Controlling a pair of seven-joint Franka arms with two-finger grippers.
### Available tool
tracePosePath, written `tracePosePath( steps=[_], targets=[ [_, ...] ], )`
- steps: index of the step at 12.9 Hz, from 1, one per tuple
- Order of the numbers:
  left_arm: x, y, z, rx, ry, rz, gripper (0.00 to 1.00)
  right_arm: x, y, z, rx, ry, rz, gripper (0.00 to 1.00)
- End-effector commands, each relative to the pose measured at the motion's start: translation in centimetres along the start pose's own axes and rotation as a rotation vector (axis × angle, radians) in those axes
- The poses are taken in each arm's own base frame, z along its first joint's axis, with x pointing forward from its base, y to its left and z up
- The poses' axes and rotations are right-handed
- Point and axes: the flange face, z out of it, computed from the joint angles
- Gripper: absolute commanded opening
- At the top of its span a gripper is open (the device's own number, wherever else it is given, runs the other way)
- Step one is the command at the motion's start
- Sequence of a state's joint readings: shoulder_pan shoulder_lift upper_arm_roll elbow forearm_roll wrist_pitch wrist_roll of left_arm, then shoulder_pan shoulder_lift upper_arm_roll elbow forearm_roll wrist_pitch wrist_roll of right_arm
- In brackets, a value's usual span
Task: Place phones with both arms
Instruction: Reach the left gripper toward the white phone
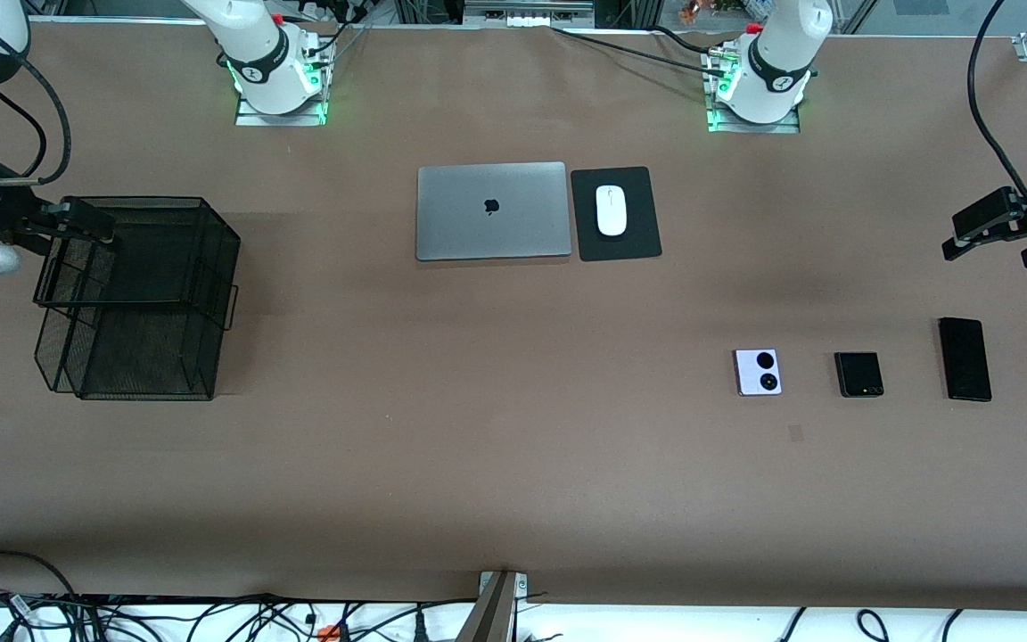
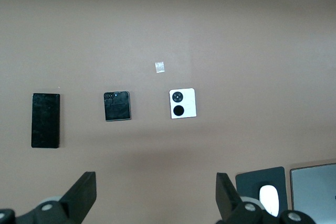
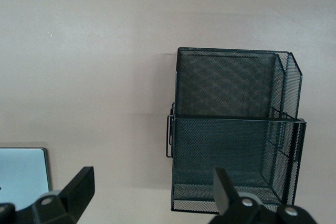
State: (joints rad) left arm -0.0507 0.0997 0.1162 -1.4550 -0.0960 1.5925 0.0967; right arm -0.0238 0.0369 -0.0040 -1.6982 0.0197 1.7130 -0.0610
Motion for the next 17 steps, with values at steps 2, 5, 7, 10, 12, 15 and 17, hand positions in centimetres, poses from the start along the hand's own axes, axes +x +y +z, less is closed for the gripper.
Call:
tracePosePath(
  steps=[2,5,7,10,12,15,17],
  targets=[
    [0.0,-0.2,-0.7,0.037,0.009,-0.005,1.0,0.2,0.3,0.0,-0.007,-0.009,-0.005,1.0],
    [0.1,0.2,-0.7,0.039,0.009,0.001,1.0,0.2,0.4,0.1,-0.005,-0.01,-0.006,1.0],
    [0.1,0.1,-0.6,0.041,0.008,0.001,1.0,0.2,0.5,0.1,-0.005,-0.012,-0.004,1.0],
    [0.2,0.3,-0.4,0.041,0.005,0.001,1.0,0.2,0.5,0.1,-0.005,-0.012,-0.004,1.0],
    [0.7,0.1,0.7,0.04,-0.013,0.006,1.0,0.2,0.5,0.1,-0.005,-0.012,-0.004,1.0],
    [1.0,0.6,1.3,0.034,-0.018,0.015,1.0,0.2,0.6,0.1,-0.005,-0.012,-0.003,1.0],
    [1.6,0.8,2.7,0.034,-0.041,0.018,1.0,0.2,0.6,0.1,-0.003,-0.012,-0.001,1.0]
  ],
)
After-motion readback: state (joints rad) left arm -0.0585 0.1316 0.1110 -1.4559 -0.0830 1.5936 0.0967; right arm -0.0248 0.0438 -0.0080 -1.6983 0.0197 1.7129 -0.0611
